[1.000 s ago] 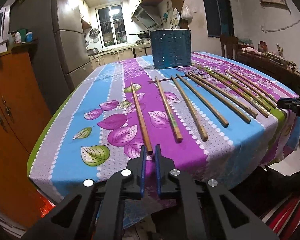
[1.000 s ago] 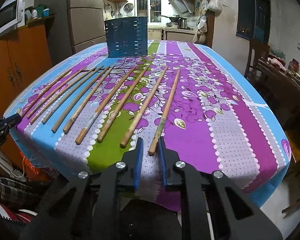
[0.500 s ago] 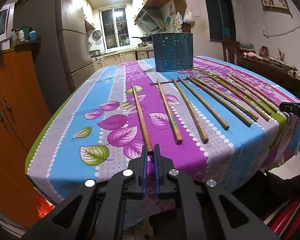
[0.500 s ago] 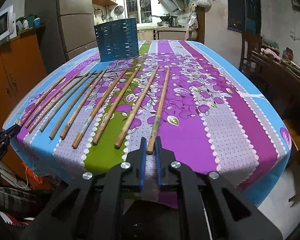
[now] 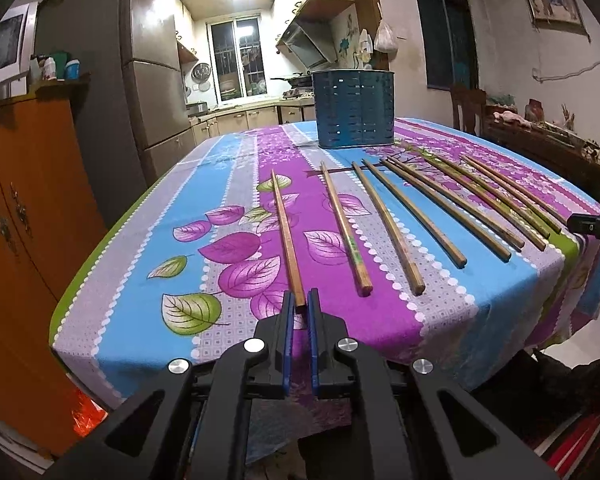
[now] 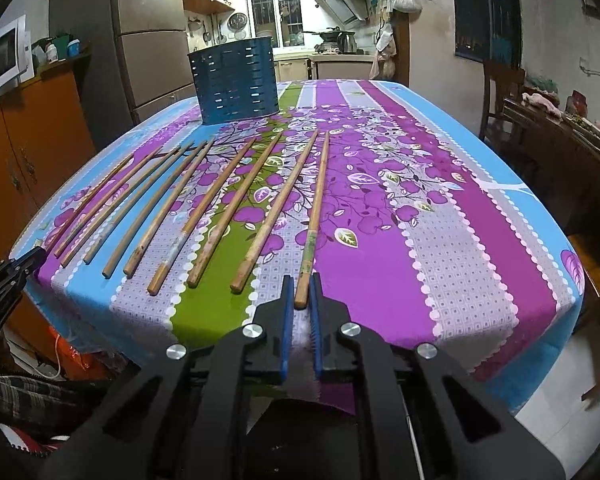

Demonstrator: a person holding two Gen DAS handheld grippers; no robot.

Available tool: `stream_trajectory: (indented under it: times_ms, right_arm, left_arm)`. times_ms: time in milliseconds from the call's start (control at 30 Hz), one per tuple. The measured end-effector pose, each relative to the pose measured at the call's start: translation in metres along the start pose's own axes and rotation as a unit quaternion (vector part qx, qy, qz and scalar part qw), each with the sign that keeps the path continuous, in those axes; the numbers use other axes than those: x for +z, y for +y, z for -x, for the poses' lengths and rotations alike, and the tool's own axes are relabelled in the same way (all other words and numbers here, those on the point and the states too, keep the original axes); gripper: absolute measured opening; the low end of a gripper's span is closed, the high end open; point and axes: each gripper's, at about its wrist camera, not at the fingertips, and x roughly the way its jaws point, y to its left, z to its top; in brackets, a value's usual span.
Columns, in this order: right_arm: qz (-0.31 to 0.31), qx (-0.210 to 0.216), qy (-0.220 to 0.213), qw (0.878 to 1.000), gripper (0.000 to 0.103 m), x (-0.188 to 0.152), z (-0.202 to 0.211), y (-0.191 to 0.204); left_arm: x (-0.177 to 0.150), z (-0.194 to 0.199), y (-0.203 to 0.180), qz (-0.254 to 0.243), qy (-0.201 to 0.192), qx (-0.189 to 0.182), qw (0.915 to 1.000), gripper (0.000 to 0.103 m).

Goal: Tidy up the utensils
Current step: 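Lift the held chopsticks with both tools and carry them toward the blue holder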

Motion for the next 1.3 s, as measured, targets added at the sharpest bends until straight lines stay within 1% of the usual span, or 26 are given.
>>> stream_trajectory:
  times_ms: [233, 433, 533, 600, 733, 967, 1100, 1300]
  right_arm:
    - [0.000, 0.002, 0.000, 1.000, 0.006, 0.000, 0.000, 0.000]
    - [0.001, 0.005, -0.001, 1.000, 0.006, -0.001, 0.001, 0.002]
    - [0.007, 0.002, -0.021, 1.000, 0.006, 0.002, 0.009, 0.005]
    - [0.010, -0.001, -0.037, 0.999, 0.006, 0.006, 0.018, 0.003]
    - [0.018, -0.002, -0.076, 0.997, 0.006, 0.026, 0.034, 0.002]
    - [0.036, -0.001, -0.145, 0.989, 0.005, 0.071, 0.053, -0.006]
    - [0.056, -0.005, -0.170, 0.984, 0.005, 0.093, 0.058, -0.006]
    - [0.076, -0.007, -0.186, 0.980, 0.005, 0.126, 0.052, -0.008]
  left_arm:
    - [0.000, -0.003, 0.002, 0.003, -0.007, 0.001, 1.0000, 0.009]
    - [-0.001, -0.003, 0.006, 0.015, -0.011, -0.008, 0.9998, 0.008]
    - [-0.001, -0.001, 0.007, 0.021, -0.012, -0.004, 0.9997, 0.007]
    - [0.003, 0.007, 0.010, 0.031, -0.024, -0.001, 0.9992, 0.007]
    - [0.023, 0.025, 0.015, 0.035, -0.059, 0.003, 0.9976, 0.007]
    - [0.060, 0.039, 0.024, 0.042, -0.096, -0.005, 0.9945, 0.007]
    - [0.089, 0.042, 0.031, 0.038, -0.108, -0.017, 0.9933, 0.007]
    - [0.133, 0.029, 0.045, 0.039, -0.116, -0.034, 0.9920, 0.007]
